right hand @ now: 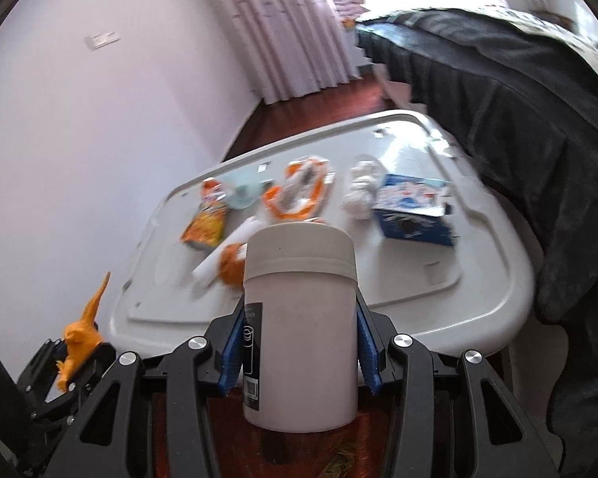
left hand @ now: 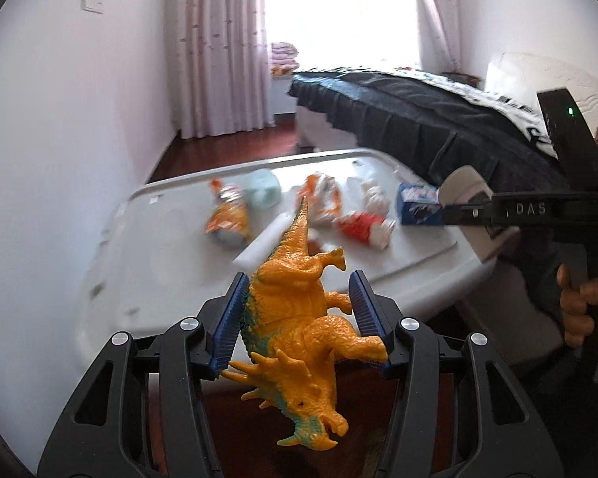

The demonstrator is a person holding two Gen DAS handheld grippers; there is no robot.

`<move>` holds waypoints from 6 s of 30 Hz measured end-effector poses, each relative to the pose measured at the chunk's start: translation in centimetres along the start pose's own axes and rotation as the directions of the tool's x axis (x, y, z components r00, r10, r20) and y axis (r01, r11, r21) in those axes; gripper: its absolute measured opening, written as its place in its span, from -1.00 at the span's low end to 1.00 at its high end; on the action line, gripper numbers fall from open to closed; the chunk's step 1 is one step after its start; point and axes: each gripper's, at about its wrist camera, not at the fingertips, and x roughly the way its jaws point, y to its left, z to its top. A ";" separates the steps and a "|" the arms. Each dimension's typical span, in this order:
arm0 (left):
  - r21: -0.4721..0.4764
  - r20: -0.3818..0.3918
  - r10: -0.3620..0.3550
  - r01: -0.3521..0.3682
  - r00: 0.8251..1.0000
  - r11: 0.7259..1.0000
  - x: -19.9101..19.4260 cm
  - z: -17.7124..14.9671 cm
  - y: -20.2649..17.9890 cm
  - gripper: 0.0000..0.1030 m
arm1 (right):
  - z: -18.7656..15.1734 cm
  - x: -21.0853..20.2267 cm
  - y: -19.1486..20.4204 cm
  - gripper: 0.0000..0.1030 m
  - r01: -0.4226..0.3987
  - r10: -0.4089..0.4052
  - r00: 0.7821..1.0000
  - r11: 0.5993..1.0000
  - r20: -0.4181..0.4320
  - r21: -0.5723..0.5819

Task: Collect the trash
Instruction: 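Carry the dinosaur and jar over the bin and release both, then grasp the blue printed box with the right tool, then grasp the orange sock with the left tool while the right tool holds the blue box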

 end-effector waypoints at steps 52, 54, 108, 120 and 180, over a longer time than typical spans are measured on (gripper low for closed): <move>-0.056 -0.378 0.086 -0.116 0.922 0.992 -0.6 -14.5 0.8 0.00 | -18.1 1.5 5.7 -0.09 0.058 -0.069 0.963 0.997 -0.260 -0.048; -0.059 -0.376 0.086 -0.117 0.922 0.991 -0.6 -14.5 0.8 0.00 | -18.2 1.6 5.7 -0.09 0.062 -0.072 0.963 0.997 -0.261 -0.046; -0.129 -0.232 0.007 -0.038 0.973 0.991 4.7 -5.6 4.0 0.77 | 7.3 8.5 -5.7 0.61 0.138 -0.326 0.919 0.793 -0.222 -0.593; -0.092 -0.231 -0.018 -0.004 0.973 0.996 6.0 -5.8 3.2 0.77 | 9.7 17.9 -6.5 0.46 0.045 -0.359 0.873 0.733 -0.330 -0.679; -0.081 -0.347 -0.096 0.072 0.933 0.994 25.0 3.9 -1.5 0.62 | 0.5 -1.4 -7.7 0.20 -0.028 0.021 0.999 0.964 0.031 0.263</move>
